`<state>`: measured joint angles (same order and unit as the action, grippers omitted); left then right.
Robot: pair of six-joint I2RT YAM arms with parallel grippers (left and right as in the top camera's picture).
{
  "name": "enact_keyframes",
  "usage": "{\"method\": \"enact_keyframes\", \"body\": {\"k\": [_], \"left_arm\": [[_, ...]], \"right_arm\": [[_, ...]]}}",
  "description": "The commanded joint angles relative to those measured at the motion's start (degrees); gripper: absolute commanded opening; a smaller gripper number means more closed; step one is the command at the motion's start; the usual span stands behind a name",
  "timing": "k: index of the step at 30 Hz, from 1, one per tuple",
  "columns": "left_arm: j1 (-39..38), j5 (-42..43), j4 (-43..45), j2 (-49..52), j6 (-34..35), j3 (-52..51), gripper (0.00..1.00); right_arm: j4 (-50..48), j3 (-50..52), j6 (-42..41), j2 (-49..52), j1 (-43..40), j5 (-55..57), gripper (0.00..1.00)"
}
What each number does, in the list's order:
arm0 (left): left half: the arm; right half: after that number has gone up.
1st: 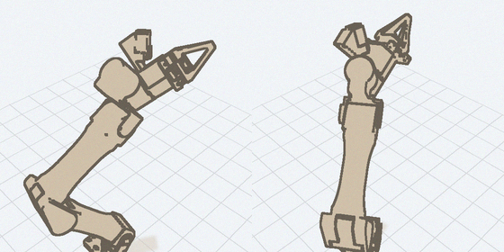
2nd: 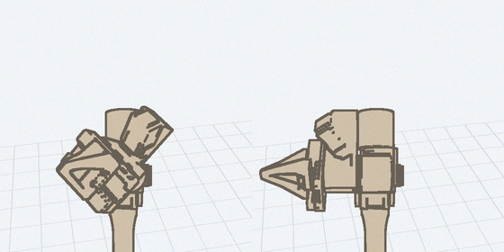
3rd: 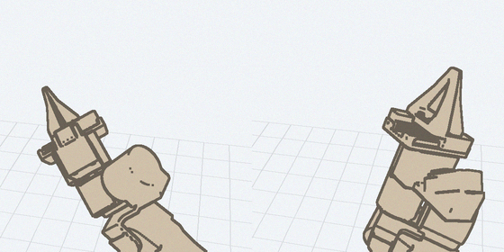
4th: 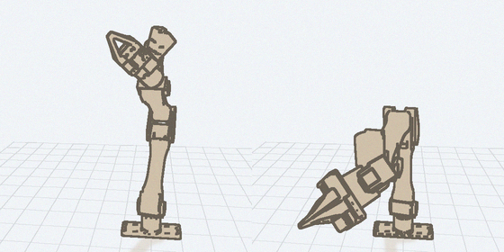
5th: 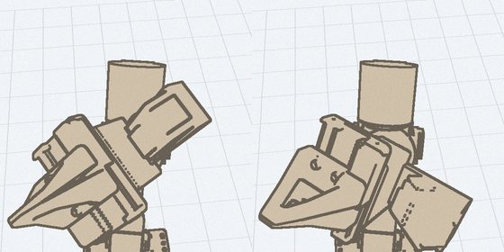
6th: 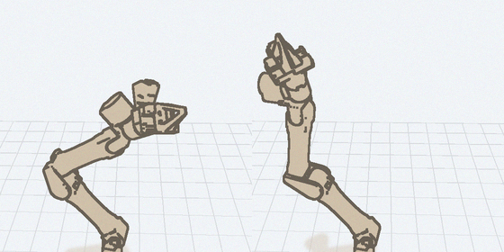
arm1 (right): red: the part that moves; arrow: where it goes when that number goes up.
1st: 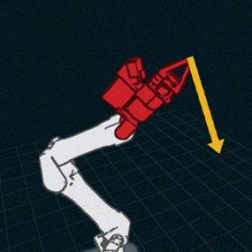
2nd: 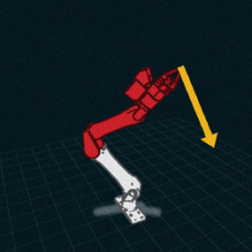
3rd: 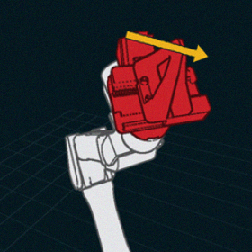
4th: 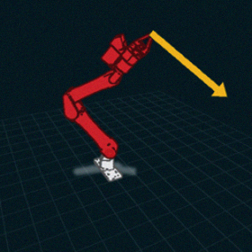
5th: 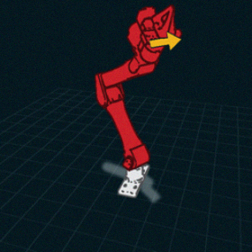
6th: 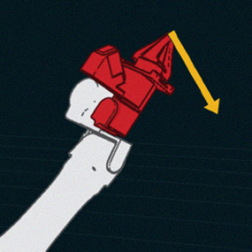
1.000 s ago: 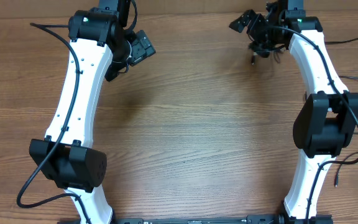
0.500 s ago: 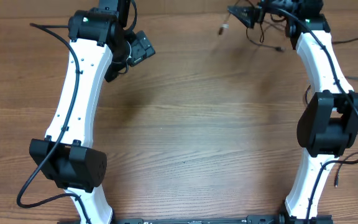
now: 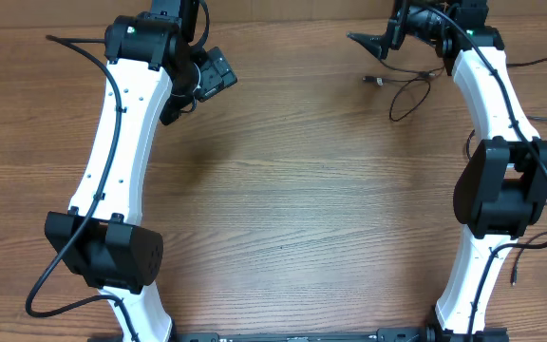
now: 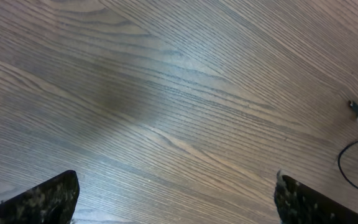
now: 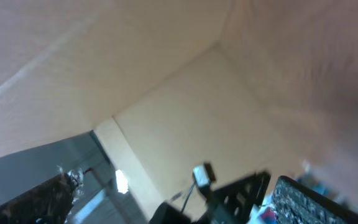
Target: Untangle cables
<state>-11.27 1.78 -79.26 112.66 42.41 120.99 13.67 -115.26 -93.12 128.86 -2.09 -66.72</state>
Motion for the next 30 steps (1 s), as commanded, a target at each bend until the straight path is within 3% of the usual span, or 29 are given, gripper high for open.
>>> {"method": "enact_keyframes", "body": {"k": [1,5,8,11,14,17,22,27,30], "left_arm": [[-0.4,-0.7,0.0,0.5,0.0,-0.2,1.00],[-0.4,-0.7,-0.1,0.5,-0.1,-0.2,1.00],[-0.4,-0.7,0.0,0.5,-0.1,-0.2,1.00],[-0.4,-0.7,0.0,0.5,-0.1,-0.2,1.00],[-0.4,-0.7,0.2,0.5,-0.1,-0.2,1.00],[-0.4,-0.7,0.0,0.5,-0.3,-0.2,1.00],[-0.4,-0.7,0.2,0.5,-0.5,-0.2,1.00],[-0.4,-0.7,0.4,0.5,-0.4,-0.2,1.00],[-0.4,-0.7,0.0,0.5,-0.5,-0.2,1.00]], "right_arm": [[2.0,-0.5,27.5,-0.5,-0.1,7.2,1.00],[15.4,-0.5,42.2,-0.5,-0.5,16.3,1.00],[27.1,-0.6,51.5,-0.6,-1.5,32.7,0.96],[31.4,-1.7,58.2,-0.8,-2.2,35.5,0.95],[35.1,-3.4,59.2,-1.4,-2.6,41.3,0.87],[39.2,-4.3,60.6,-2.0,-3.0,53.7,0.61],[43.9,-4.3,61.3,-1.7,-3.1,66.4,0.40],[43.6,-3.0,66.0,-0.3,-3.1,68.0,0.38],[43.7,-0.9,66.0,0.2,-3.1,73.2,0.31]]}}
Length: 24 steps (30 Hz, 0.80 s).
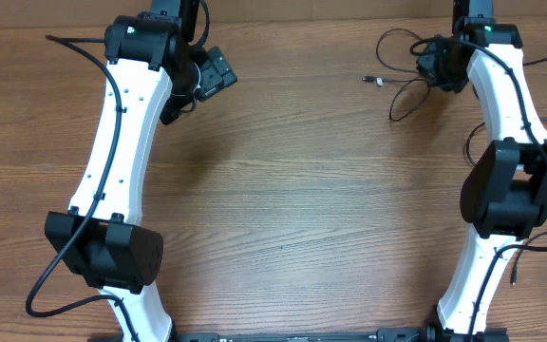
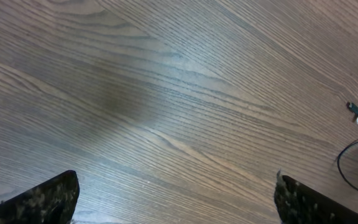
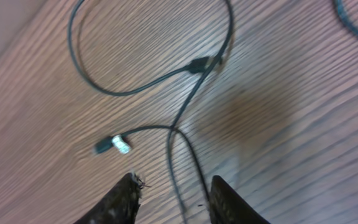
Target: Untangle cables
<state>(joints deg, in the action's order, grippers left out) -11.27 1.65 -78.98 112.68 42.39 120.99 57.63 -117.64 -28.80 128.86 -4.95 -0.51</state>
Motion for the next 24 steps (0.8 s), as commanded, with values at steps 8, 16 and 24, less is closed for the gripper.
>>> {"method": "enact_keyframes", "body": {"k": [8,16,24], "left_arm": [[-0.4,-0.6,-0.1,0.5,-0.4,-0.2,1.00],[-0.4,-0.6,-0.1,0.5,-0.5,-0.2,1.00],[-0.4,-0.6,-0.1,0.5,-0.4,-0.2,1.00]], "right_arm": [[-2.9,8.7,1.7,0.5,-0.3,7.1,0.13],[-6.4,14.6,1.7,0.5,-0.4,7.1,0.04],[-7.5,17.9,1.6,0.7,-0.4,7.0,0.04]]}}
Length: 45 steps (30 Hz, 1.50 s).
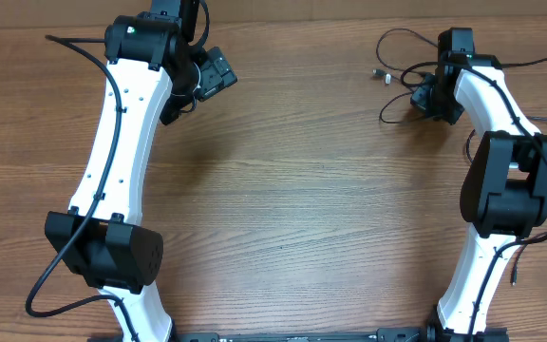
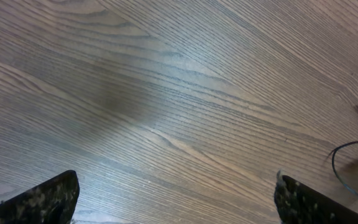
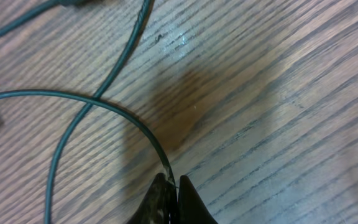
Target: Untangle cables
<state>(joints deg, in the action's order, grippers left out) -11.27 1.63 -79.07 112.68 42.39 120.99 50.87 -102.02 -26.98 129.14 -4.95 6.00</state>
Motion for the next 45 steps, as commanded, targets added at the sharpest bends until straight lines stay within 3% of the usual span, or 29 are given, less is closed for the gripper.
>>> {"method": "enact_keyframes", "body": {"k": [1,7,8,10,11,12,15,25,31,36,41,45], "left_arm": [[-0.4,-0.6,0.0,0.5,-0.4,-0.2,1.00],[-0.4,-0.6,0.0,0.5,-0.5,-0.2,1.00],[-0.4,-0.6,0.0,0.5,-0.4,-0.2,1.00],[-0.4,-0.6,0.0,0.5,-0.5,-0.2,1.00],[-0.4,-0.6,0.0,0.5,-0.8,-0.2,1.00],[-0.4,-0.6,0.0,0.5,-1.1,-0.2,1.00],[-0.4,-0.6,-0.1,0.5,-1.3,-0.2,1.00],[-0.4,-0.6,-0.7,0.5,-1.3,-0.2,0.99],[-0.4,-0.6,-1.2,0.5,-1.3,-0.2,1.00],[-0.4,-0.6,-1.2,0.5,-1.3,-0.2,1.00],[-0.4,-0.5,-1.2,0.5,-1.2,-0.2,1.00],[-0.4,-0.5,-1.1,0.5,-0.9,-0.2,1.00]], "right_arm": [[-1.6,3.1,-0.2,0.4,-0.4,0.2,0.04],[-1.6,3.0,-0.1,0.4,-0.3,-4.1,0.06],[-0.1,2.0,-0.2,0.3,-0.3,-3.4,0.34],[2.4,-0.2,-1.0,-0.3,-0.6,-2.6,0.48],[4.1,-1.9,-1.7,-1.2,-0.8,-1.9,0.67],[5.5,-3.5,-1.7,-2.3,-1.0,-1.5,0.78],[10.8,-9.4,-1.4,-7.4,-1.7,0.0,0.89],[24.0,-14.0,-1.7,-27.5,-1.8,-0.1,0.93],[35.2,-13.8,-4.7,-37.6,-1.4,-0.1,0.91],[39.1,-13.2,-4.7,-44.7,0.9,0.2,0.88],[38.8,-6.3,-9.1,-56.7,5.5,9.0,0.90],[35.8,2.7,-8.8,-66.4,7.6,9.0,0.94]]}}
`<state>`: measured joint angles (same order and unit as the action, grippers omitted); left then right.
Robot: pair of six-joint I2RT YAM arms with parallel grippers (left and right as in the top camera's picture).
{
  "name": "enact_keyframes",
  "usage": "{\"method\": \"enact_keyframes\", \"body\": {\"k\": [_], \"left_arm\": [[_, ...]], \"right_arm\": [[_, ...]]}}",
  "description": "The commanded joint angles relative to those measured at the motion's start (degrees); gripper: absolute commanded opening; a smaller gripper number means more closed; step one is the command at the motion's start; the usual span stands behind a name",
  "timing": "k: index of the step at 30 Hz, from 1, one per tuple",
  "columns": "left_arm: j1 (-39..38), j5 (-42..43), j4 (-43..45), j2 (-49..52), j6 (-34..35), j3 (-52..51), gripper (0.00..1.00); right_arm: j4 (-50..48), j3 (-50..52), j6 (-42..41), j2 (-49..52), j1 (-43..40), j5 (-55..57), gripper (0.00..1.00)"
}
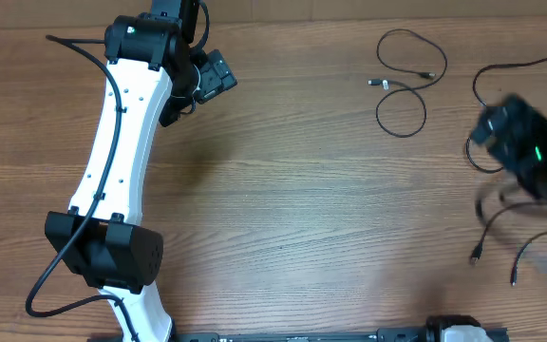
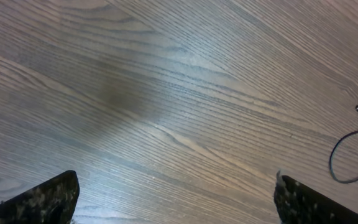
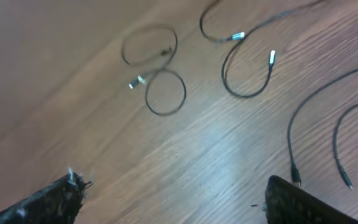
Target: Untangle cables
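A thin black cable (image 1: 402, 109) lies at the table's back right in two loose loops, its silver plug (image 1: 378, 83) pointing left. The right wrist view shows the same cable (image 3: 165, 92) and a second, curved cable (image 3: 247, 74) beside it. Two more black cables (image 3: 309, 118) run down the right side. My right gripper (image 3: 176, 202) hangs high over bare wood, open and empty; its arm (image 1: 520, 142) is a blur at the right edge. My left gripper (image 2: 176, 199) is open over bare table at the back left, with a cable loop (image 2: 353, 158) at its view's right edge.
Further cable ends (image 1: 476, 255) lie near the right edge of the wooden table (image 1: 283, 209). The left arm (image 1: 122, 152) stretches from the front left base to the back.
My right gripper was shut on the looped cable at the table surface. Now it is open, empty, higher and further right, and the cable lies free. The left gripper has barely moved.
At first my right gripper was raised at the back, its camera pointing off the table. Then it was just above the looped cable, jaws slightly apart. Then it was shut on that cable. Now the cable lies released in rounder loops. The left arm stayed put.
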<state>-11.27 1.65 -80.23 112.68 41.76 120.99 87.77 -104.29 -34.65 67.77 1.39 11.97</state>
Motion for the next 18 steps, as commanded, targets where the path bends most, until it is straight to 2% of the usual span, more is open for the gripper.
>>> {"method": "enact_keyframes", "body": {"k": [1,2,7,12,18], "left_arm": [[-0.4,-0.6,0.5,0.5,0.2,-0.2,1.00],[-0.4,-0.6,0.7,0.5,0.2,-0.2,1.00],[-0.4,-0.6,0.7,0.5,0.2,-0.2,1.00],[-0.4,-0.6,0.7,0.5,0.2,-0.2,1.00],[-0.4,-0.6,0.7,0.5,0.2,-0.2,1.00]], "right_arm": [[-1.9,7.5,-0.7,-7.3,1.6,3.0,0.96],[-2.6,10.0,-0.4,-9.3,1.8,3.0,1.00],[-1.2,18.1,-0.5,-15.7,1.9,0.9,1.00],[5.1,18.8,-0.5,-15.8,1.9,-0.1,1.00],[5.4,18.8,-0.5,-15.8,1.9,0.0,1.00]]}}
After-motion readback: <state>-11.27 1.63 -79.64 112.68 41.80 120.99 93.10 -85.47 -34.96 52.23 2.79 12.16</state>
